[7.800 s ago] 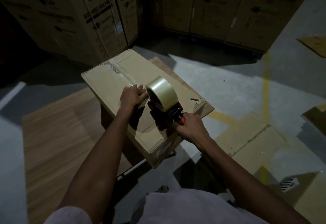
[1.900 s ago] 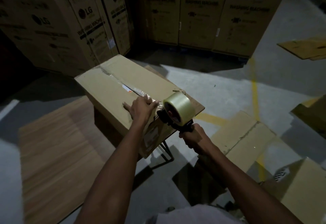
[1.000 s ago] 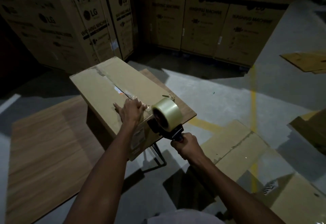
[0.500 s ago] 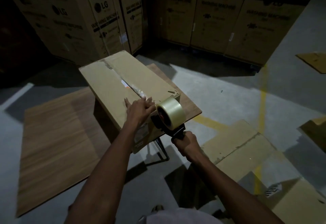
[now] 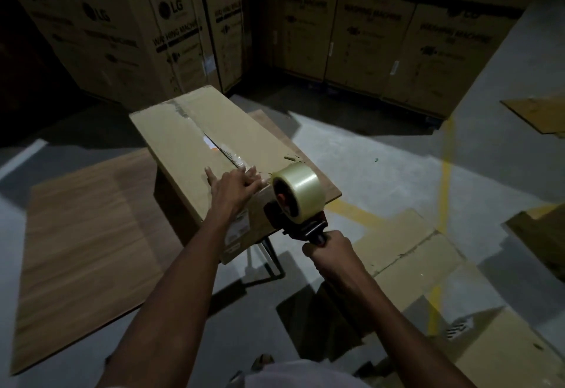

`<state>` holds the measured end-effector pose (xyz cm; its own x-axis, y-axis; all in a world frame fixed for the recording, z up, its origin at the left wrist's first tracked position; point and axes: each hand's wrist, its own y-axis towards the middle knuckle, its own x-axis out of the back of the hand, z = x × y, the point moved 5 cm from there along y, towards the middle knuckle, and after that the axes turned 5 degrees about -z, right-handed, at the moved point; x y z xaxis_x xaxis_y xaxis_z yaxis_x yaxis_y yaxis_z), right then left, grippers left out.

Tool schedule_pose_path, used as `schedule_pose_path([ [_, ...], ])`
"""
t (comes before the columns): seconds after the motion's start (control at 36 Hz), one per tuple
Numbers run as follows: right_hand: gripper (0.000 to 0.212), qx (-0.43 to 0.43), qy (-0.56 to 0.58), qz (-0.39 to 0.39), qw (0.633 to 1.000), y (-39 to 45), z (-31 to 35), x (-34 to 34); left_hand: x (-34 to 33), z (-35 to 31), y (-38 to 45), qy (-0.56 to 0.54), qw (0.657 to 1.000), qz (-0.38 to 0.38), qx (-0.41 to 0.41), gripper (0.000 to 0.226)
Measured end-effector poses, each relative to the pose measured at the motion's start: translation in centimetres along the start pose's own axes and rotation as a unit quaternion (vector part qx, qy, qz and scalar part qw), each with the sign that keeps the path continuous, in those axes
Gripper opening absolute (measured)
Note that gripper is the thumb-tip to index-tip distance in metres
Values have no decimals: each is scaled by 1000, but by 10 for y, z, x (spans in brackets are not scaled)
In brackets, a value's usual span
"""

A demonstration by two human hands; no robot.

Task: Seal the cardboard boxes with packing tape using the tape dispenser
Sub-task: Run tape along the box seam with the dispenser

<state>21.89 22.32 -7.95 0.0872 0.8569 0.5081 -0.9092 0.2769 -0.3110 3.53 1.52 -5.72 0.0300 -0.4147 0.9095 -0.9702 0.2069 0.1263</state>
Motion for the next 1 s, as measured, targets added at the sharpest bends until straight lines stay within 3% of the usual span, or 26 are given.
schedule_pose_path([
  [0.25,30,7,-92,-3,996,9,-4,-16,-3,4,3,19,1000,18,-10,53],
  [0.36,24,-11,-94,-8,995,13,-7,-24,-4,7,7,38,998,35,-25,59],
  [0.75,24,-17,-89,-30,995,17,-4,-40,2,23,5,77,970,107,-206,50],
  [1.0,31,-32,-96,-35,994,20,-1,-47,-5,29,1,36,982,84,-165,49],
])
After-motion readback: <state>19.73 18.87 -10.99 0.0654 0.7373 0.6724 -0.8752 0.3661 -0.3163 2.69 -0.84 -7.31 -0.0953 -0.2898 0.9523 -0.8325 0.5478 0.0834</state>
